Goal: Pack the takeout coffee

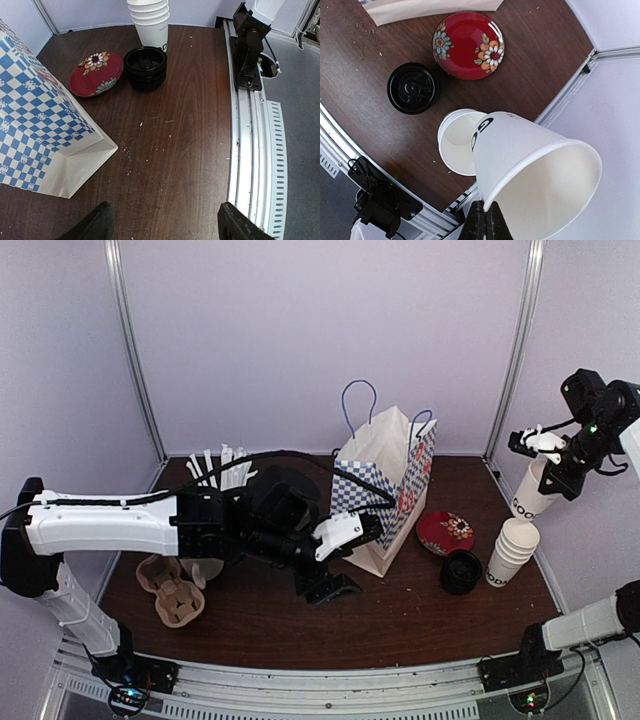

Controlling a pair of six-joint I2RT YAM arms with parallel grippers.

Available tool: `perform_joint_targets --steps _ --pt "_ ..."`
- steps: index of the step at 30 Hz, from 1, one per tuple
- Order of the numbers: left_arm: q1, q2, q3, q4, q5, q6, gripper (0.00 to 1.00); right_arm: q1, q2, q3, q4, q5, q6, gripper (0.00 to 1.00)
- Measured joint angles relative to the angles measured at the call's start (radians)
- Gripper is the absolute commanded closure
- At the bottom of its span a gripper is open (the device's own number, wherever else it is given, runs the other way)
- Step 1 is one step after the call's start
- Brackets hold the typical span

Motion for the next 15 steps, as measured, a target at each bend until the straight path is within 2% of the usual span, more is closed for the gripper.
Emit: perform_joint_targets --steps 7,10,15 --pt "0.000 -0.005 0.086 -0.089 -0.095 0.011 0.24 0.070 0.017 0.184 -0.010 -0.033 0.012 1.00" --pt "0.000 -0.023 0.092 -0.111 -0.184 0.013 0.23 0.124 0.024 0.178 -0.013 -0.080 0.012 1.00" --pt "0.019 -0.057 0.090 -0.137 -0.333 -0.004 0.23 0.254 0.047 0.064 -0.002 -0.160 0.025 1.00"
